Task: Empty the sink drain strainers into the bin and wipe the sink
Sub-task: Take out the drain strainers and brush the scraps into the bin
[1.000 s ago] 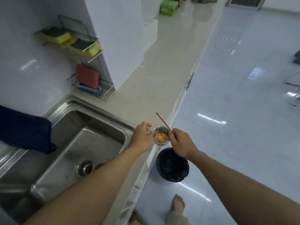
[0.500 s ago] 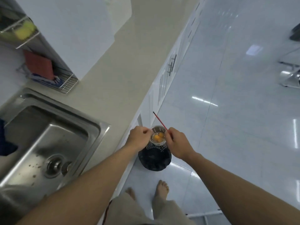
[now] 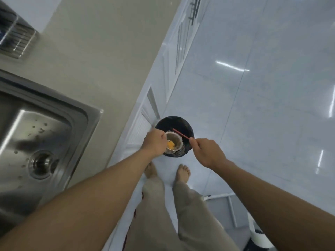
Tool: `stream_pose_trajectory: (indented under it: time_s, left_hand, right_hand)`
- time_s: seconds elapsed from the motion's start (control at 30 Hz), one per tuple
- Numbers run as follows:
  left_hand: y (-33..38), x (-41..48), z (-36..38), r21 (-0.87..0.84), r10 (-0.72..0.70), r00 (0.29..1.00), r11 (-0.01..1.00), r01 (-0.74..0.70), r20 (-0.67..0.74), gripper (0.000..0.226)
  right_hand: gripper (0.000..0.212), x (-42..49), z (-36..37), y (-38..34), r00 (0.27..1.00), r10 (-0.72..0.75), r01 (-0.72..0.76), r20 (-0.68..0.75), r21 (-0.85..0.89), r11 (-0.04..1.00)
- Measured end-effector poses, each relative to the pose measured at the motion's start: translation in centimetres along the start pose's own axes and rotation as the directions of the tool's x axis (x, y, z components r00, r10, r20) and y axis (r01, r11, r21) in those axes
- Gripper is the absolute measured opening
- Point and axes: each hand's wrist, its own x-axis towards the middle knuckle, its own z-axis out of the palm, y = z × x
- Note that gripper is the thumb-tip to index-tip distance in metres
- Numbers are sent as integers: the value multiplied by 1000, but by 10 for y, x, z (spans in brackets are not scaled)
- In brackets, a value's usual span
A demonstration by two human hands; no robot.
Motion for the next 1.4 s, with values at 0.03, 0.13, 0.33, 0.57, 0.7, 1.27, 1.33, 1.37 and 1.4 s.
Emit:
stream_pose_trajectory:
  time_s: [0.03, 0.13, 0.33, 0.57, 0.7, 1.27, 1.33, 1.37, 1.4]
  left_hand:
    - [-7, 6, 6, 10, -12, 1000, 1000, 12, 6, 36]
    - [-27, 26, 24, 63, -44, 999, 997, 43, 14, 37]
    - [-48, 70, 58, 88, -88, 996, 993, 85, 34, 31]
    - [-61, 107, 93, 61, -97, 993, 994, 92, 74, 37]
    - [-68, 118, 109, 63, -133, 986, 990, 127, 104, 39]
    - [-73, 121, 123, 12, -161, 973, 987, 161, 164, 43]
    - [-73, 120, 124, 17, -174, 973, 985, 174, 153, 42]
    - [-72, 120, 124, 20, -184, 971, 983, 183, 150, 40]
    - [-72, 121, 123, 22, -192, 970, 981, 191, 148, 37]
  right_hand:
    - [53, 5, 6, 6, 1000, 5, -5, -2, -17, 1000]
    - [32, 19, 23, 19, 1000, 1, 0, 20, -29, 1000]
    - [19, 53, 49, 28, 995, -51, 60, 91, -102, 993]
    - [24, 86, 89, 41, 988, -93, 121, 121, -251, 960]
    - [25, 89, 107, 50, 996, -62, 77, 64, -256, 964]
    - [25, 93, 127, 62, 997, -67, 72, 35, -167, 983]
    - [26, 92, 131, 63, 998, -64, 60, -18, -168, 984]
    - [26, 91, 132, 64, 997, -66, 57, -50, -160, 985]
    - [27, 90, 132, 65, 994, -67, 54, -81, -156, 986]
